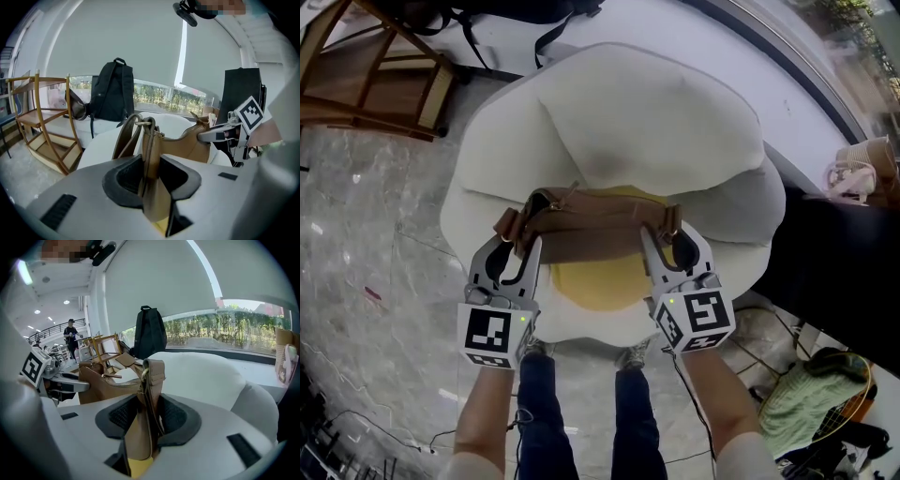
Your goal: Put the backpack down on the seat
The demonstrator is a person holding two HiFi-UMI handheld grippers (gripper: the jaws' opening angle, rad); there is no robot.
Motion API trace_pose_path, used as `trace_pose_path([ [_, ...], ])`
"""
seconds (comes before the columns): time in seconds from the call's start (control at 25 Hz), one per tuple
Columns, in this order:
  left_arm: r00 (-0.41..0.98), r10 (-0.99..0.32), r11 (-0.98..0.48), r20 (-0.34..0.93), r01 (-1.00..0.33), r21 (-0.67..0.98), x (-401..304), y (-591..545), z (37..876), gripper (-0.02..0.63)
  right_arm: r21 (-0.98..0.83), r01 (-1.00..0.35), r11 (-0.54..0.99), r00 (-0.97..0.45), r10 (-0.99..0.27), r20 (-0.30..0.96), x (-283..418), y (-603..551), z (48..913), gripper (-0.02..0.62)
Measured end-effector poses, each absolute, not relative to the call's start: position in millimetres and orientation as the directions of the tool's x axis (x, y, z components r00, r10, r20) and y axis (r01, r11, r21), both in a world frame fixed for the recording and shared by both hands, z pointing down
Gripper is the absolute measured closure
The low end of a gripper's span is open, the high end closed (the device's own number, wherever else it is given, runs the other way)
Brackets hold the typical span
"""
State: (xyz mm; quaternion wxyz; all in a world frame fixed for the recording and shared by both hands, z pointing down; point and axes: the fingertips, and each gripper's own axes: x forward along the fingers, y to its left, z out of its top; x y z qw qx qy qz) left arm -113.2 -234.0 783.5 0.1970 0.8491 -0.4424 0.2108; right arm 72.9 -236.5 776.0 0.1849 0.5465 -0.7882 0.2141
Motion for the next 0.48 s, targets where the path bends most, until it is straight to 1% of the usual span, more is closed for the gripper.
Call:
trace_pose_path([
  [0.28,0.52,-0.67,-0.538,0.529,-0.832,0.136,-109,-244,800,0.491,-0.14,-0.942,0.306,-0.332,-0.774,0.54,75,-246,801,0.43],
  [0.48,0.517,-0.656,-0.529,0.549,-0.835,0.154,-108,-248,821,0.491,-0.142,-0.939,0.314,-0.338,-0.76,0.554,77,-253,819,0.43],
])
